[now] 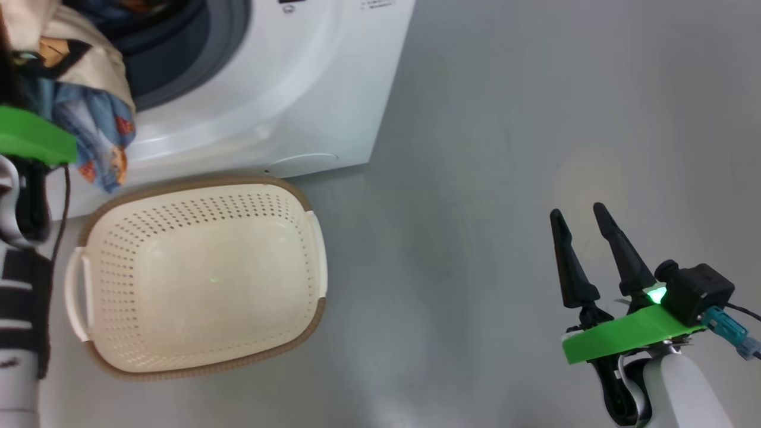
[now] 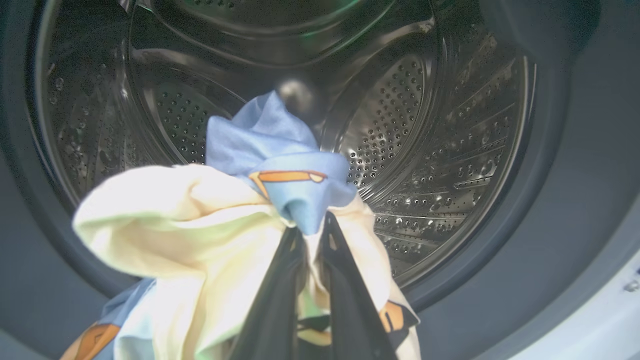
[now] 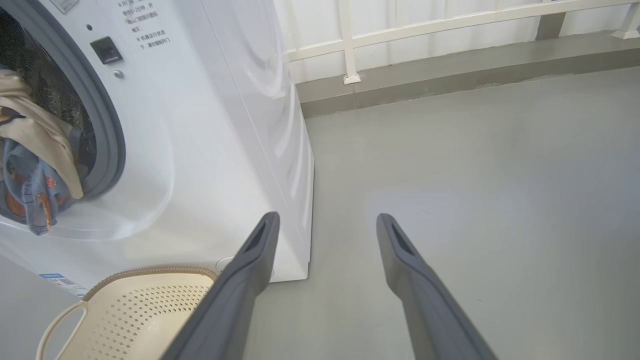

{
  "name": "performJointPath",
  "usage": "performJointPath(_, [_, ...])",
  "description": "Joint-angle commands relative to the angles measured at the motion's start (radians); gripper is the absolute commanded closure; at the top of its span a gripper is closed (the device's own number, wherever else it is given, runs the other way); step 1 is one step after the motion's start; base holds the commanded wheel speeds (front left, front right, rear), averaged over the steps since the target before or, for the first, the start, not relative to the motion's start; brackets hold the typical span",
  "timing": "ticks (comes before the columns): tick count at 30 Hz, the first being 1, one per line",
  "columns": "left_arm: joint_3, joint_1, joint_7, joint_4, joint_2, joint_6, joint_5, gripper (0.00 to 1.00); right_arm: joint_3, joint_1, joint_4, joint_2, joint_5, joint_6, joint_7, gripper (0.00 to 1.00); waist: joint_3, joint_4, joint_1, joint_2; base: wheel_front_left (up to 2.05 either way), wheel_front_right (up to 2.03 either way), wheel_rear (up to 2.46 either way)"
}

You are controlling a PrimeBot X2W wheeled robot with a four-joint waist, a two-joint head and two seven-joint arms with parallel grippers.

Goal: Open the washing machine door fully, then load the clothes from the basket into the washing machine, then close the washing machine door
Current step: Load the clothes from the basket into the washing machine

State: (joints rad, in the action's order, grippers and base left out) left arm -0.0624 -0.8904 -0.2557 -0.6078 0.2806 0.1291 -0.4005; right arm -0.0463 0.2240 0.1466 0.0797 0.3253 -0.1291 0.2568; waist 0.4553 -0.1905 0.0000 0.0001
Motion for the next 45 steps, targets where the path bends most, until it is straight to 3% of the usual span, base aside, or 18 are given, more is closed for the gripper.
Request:
performJointPath(1, [0.015,-0.035,-0.006,0.002,0.053,0.002,-0.008,1.0,-0.025,0.009,-0.022,-0.004,0.023,-0.002,0.005,0.0,0.037,-0.037,0.0,-0.0001,0.0,0.0,0.0])
performJointPath(9, [-0.085,-0.21,-0.006,-0.215,0.102,0.002,-0.038,1.0,-0.054,0.027,-0.024,-0.017,0.026,-0.002,0.005,0.0,0.077,-0.076,0.0,-0.0001,0.0,0.0,0.0])
performJointPath(14, [-0.144,-0.309,-0.006,-0.275,0.137,0.002,-0.025,1.0,-0.069,0.033,-0.023,-0.022,0.029,-0.002,0.005,0.0,0.094,-0.096,0.0,-0.0001,0.0,0.0,0.0])
performJointPath(21, [-0.047,-0.388,-0.006,-0.099,0.161,0.002,0.046,1.0,-0.07,0.047,-0.031,-0.026,0.032,-0.002,0.005,0.0,0.129,-0.108,0.0,-0.0001,0.0,0.0,0.0])
performJointPath(25, [0.017,-0.345,-0.006,-0.019,0.132,0.002,0.074,1.0,-0.068,0.055,-0.031,-0.028,0.033,-0.002,0.005,0.0,0.138,-0.107,0.0,-0.0001,0.0,0.0,0.0])
performJointPath(26, [0.01,-0.333,-0.006,-0.026,0.129,0.002,0.083,0.84,-0.068,0.055,-0.03,-0.028,0.033,-0.002,0.005,0.0,0.138,-0.106,0.0,-0.0001,0.0,0.0,0.0])
performJointPath(27, [0.0,-0.321,-0.006,-0.041,0.133,0.002,0.097,0.52,-0.07,0.056,-0.029,-0.028,0.034,-0.002,0.005,0.0,0.139,-0.106,0.0,-0.0001,0.0,0.0,0.0])
performJointPath(28, [0.0,-0.311,-0.006,-0.072,0.131,0.002,0.098,0.0,-0.072,0.057,-0.028,-0.028,0.034,-0.002,0.005,0.0,0.138,-0.105,0.0,-0.0001,0.0,0.0,0.0])
performJointPath(36, [0.033,-0.288,-0.006,-0.169,0.117,0.002,0.097,0.0,-0.071,0.064,-0.03,-0.029,0.035,-0.002,0.005,0.0,0.139,-0.094,0.0,-0.0001,0.0,0.0,0.0])
performJointPath(45, [0.068,-0.227,-0.006,-0.188,0.083,0.002,0.099,0.0,-0.065,0.064,-0.03,-0.029,0.024,-0.002,0.005,0.0,0.116,-0.076,0.0,-0.0001,0.0,0.0,0.0])
